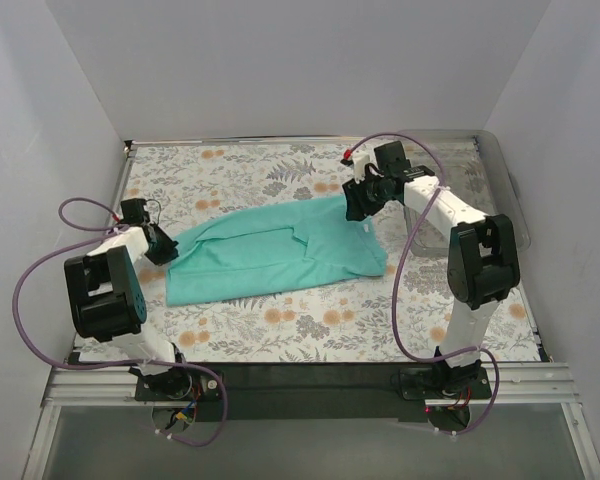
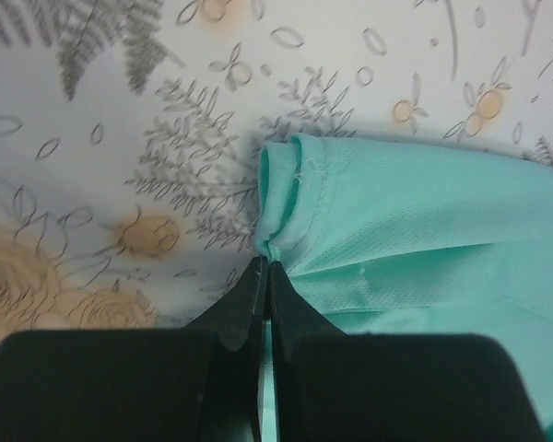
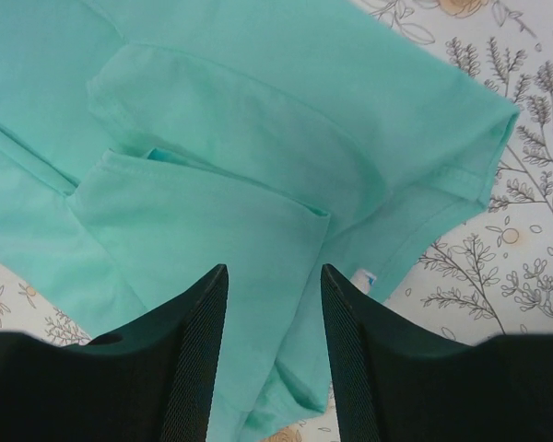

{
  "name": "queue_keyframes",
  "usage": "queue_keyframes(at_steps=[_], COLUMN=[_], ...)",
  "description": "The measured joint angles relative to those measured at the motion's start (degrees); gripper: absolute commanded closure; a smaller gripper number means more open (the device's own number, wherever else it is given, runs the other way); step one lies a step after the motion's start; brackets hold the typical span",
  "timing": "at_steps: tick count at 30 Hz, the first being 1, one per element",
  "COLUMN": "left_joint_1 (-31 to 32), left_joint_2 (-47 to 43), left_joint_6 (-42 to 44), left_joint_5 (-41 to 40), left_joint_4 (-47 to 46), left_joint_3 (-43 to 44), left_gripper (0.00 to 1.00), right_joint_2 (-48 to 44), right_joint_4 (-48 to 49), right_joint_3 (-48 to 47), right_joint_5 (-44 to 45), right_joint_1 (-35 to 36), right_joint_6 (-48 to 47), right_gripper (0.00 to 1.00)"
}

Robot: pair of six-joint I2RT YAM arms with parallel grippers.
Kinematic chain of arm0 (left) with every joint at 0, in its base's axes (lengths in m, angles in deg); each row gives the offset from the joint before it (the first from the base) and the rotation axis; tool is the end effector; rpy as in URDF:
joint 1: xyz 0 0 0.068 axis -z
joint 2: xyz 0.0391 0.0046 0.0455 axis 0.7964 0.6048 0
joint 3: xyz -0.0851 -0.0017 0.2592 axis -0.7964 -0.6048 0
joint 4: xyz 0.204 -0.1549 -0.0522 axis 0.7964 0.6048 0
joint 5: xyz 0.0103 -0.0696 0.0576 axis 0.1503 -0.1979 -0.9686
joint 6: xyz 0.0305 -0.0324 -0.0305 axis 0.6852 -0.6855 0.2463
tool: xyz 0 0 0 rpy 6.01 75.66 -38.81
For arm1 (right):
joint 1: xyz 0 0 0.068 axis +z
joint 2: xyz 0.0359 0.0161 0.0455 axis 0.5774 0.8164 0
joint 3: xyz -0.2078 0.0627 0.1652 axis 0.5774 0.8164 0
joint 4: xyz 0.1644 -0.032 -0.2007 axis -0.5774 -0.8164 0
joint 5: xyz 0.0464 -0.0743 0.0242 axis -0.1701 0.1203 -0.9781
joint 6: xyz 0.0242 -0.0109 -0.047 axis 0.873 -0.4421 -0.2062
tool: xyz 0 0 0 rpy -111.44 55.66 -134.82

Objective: Fold and stack the t-shirts
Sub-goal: Fold the tshirt

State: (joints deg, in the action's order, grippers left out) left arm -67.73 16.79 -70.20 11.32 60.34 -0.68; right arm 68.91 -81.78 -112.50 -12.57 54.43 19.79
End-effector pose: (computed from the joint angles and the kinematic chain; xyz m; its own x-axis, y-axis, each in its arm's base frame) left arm 0.3054 0.0791 0.1543 -0.1311 -0.9838 -0.1224 -0.8842 0.1718 -0.4343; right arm 0.3904 0.1490 0.2425 -0.5733 -0.4454 -0.6877 -0.6857 0.7202 0.1051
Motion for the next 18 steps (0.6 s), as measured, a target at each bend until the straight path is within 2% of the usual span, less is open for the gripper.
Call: queue_keyframes(at_steps=[5,12,16,17,18], left_joint_1=[-1.16,-3.72,-3.74,-3.74,-3.74], left_joint_2=[-4.72,-7.02,-5.4,-5.31,-5.4], left_joint_6=[-1.18,0.52,1.9,2.03,2.21], left_joint_5=[-3.96,-8.72,-9.81,-9.97,-9.99], left_joint_4=[2.62,2.82,2.71,2.78,2.82], left_joint_3=[-3.48,-2.73,-2.45,-2.45,-2.45], left_gripper=[1.0,1.0,0.59,0.38,0.26], right_joint_2=[-2.29,-2.69,-1.01,-0.35,0.48], right_joint_4=[0.07,0.39,0.33,0.39,0.26], right_joint_3=[3.39,3.37,0.44,-0.59,-1.86], right_joint_5=[-1.09,-3.56,-4.68,-4.85,-5.01], right_joint_1=[0.0,0.0,0.13,0.24,0.39], right_joint_6=[-1.97,-3.37,-3.69,-3.76,-3.78], right_gripper=[0.55,0.55,0.55,0.55,0.55])
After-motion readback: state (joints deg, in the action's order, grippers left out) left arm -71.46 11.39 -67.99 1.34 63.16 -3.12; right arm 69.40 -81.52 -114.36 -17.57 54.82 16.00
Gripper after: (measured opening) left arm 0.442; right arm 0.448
